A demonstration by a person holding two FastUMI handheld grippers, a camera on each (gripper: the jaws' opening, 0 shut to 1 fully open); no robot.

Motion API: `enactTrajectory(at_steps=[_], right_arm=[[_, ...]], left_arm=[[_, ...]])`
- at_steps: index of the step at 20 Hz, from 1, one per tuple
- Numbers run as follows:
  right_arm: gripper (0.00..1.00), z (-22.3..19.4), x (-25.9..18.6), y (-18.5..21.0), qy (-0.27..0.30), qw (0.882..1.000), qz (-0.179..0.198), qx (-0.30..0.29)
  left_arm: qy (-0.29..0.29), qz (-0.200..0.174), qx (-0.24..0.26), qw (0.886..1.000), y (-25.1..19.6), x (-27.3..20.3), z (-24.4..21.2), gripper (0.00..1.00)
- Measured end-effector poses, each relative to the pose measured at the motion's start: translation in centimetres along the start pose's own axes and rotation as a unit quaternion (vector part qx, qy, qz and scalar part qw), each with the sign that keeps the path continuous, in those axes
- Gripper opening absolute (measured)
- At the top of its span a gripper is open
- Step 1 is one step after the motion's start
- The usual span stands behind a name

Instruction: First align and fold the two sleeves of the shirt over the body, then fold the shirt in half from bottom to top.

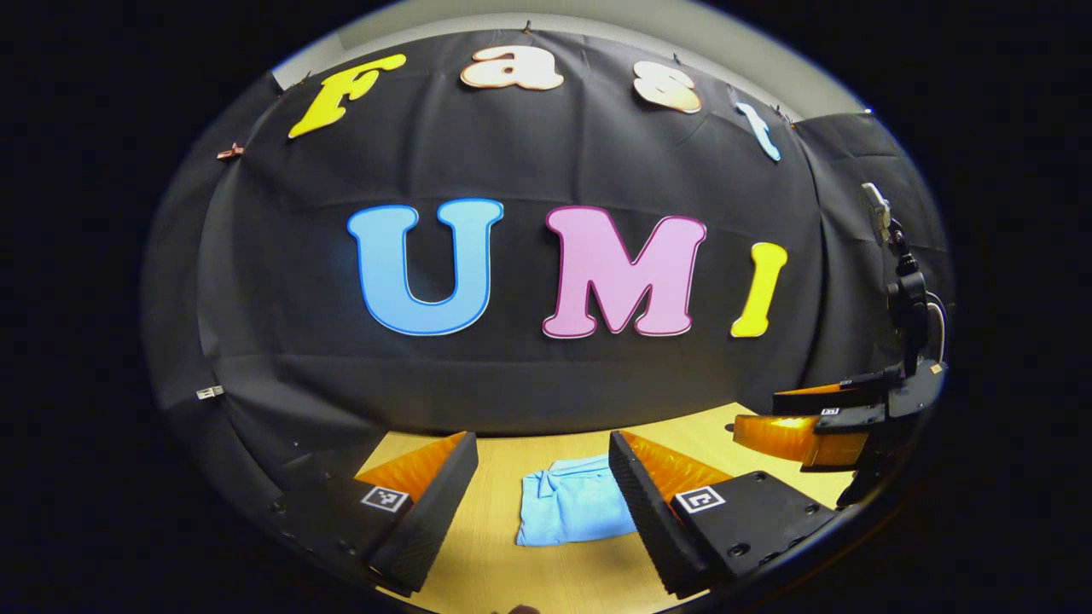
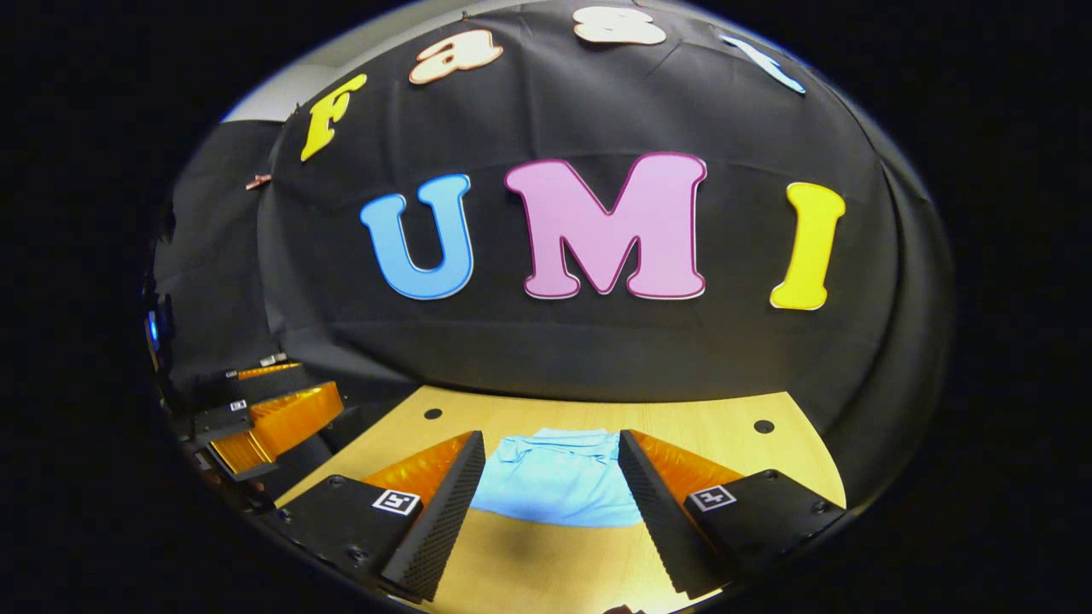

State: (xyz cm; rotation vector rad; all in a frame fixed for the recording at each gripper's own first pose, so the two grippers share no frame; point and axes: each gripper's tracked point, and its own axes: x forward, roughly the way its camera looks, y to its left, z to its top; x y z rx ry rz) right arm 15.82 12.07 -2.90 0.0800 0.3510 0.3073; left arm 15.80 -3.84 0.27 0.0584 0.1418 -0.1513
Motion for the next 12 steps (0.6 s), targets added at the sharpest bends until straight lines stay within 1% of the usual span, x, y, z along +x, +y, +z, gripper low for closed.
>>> enactTrajectory(at_steps=[3,5,9,12], right_arm=[[0.98,0.8,-4.3,-0.2,-0.018,0.999,-0.028,-0.005],[0.98,0.8,-7.0,0.0,-0.027,0.999,-0.038,0.001],[0.98,0.6,-11.0,0.0,-0.037,0.998,-0.053,0.001],[0.98,0.1,-13.4,0.2,-0.037,0.998,-0.059,0.001]], left_arm=[[-0.014,-0.011,-0.004,1.000,-0.4,-5.5,0.8,0.98],[-0.016,-0.019,-0.008,1.000,-0.7,-8.6,0.5,0.97],[-0.024,-0.029,-0.024,0.999,-0.9,-12.4,0.2,0.98],[-0.025,-0.025,-0.037,0.999,-0.2,-14.3,-0.1,0.98]])
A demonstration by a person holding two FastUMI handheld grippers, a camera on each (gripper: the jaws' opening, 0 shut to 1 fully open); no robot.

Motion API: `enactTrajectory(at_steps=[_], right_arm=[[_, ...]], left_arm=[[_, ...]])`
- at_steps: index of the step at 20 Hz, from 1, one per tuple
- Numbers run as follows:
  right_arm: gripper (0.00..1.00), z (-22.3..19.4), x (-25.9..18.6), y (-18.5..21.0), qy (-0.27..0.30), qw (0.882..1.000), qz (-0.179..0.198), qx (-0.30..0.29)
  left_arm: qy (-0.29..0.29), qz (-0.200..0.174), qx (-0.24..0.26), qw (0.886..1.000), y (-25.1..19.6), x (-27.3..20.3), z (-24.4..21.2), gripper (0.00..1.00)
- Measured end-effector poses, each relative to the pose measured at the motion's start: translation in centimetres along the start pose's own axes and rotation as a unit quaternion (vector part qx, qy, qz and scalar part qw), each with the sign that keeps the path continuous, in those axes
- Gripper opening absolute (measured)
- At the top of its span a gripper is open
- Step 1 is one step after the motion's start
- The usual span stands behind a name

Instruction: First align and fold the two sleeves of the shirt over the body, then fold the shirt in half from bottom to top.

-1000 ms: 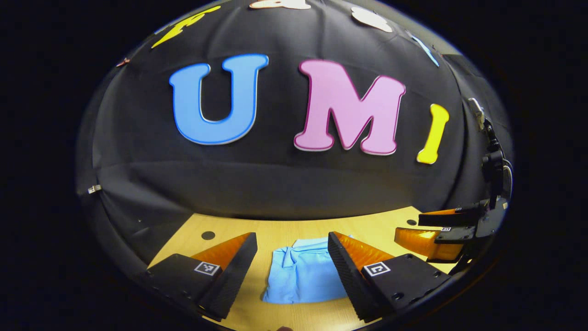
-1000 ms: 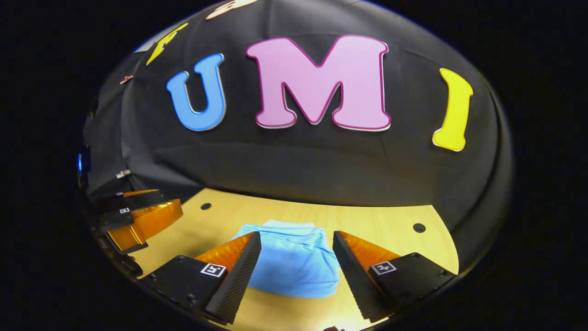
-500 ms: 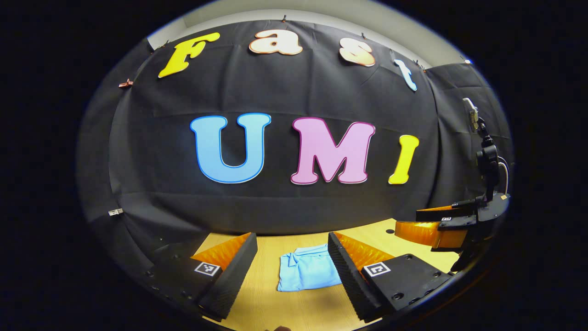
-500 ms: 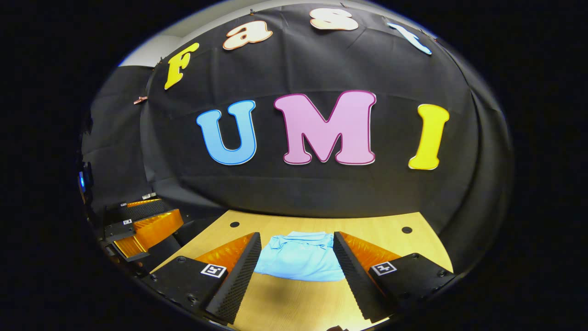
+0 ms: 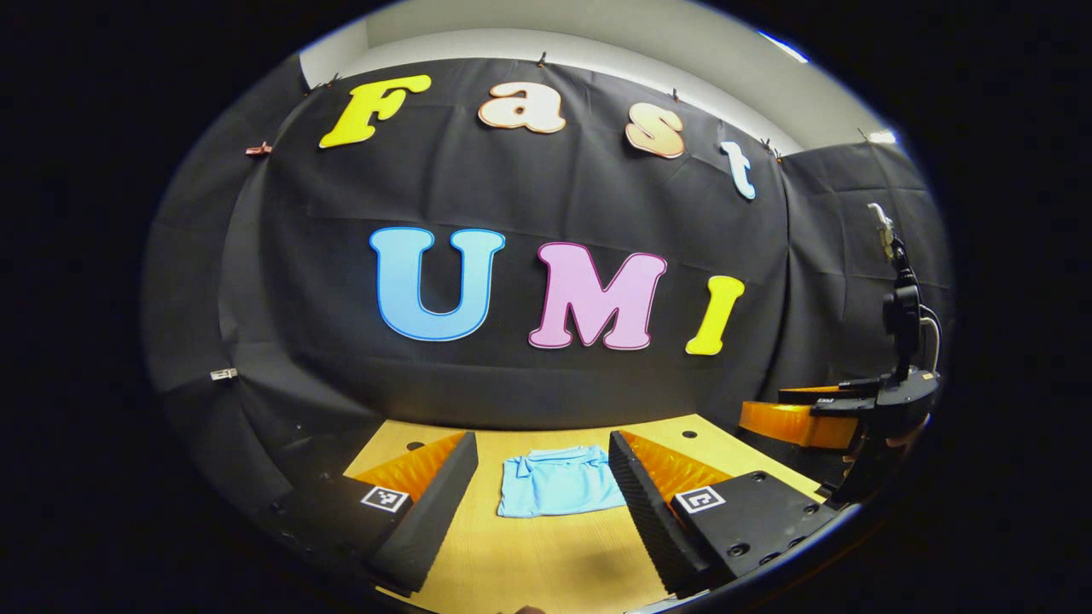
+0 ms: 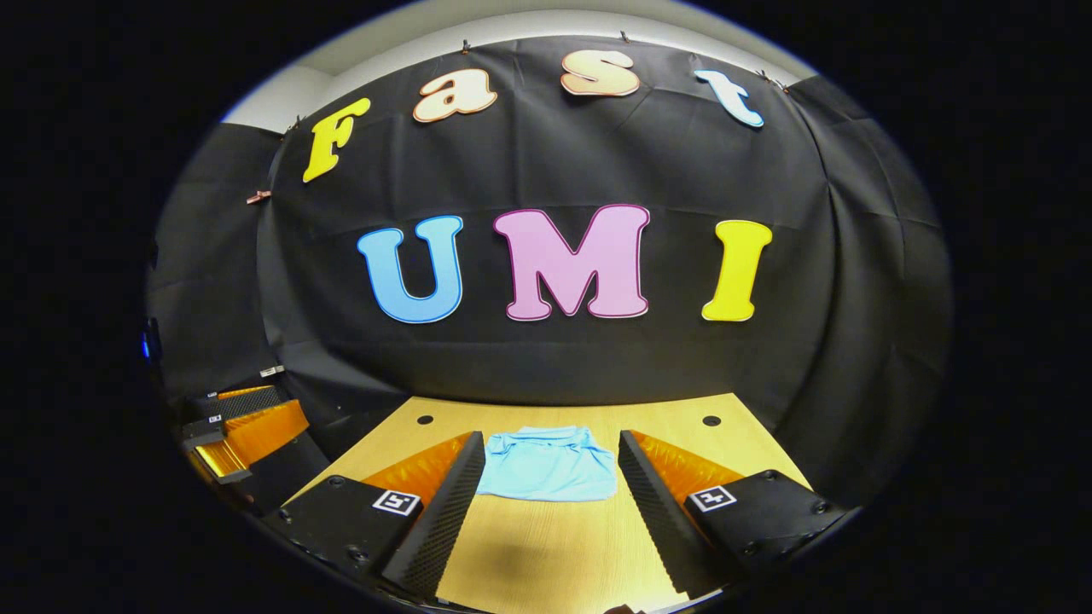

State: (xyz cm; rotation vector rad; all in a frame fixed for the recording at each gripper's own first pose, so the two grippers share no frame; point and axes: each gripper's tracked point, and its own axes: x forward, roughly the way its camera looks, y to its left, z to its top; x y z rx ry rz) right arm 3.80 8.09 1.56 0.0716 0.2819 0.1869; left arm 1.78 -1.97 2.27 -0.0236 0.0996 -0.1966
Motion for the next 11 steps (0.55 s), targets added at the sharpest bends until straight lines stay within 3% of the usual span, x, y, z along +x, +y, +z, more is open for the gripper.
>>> enactTrajectory(at_steps=[11], right_arm=[[0.98,-1.1,-3.9,0.0,-0.006,1.000,-0.005,0.003]], left_arm=[[-0.009,0.007,0.009,1.000,1.0,-4.2,-1.2,0.98]])
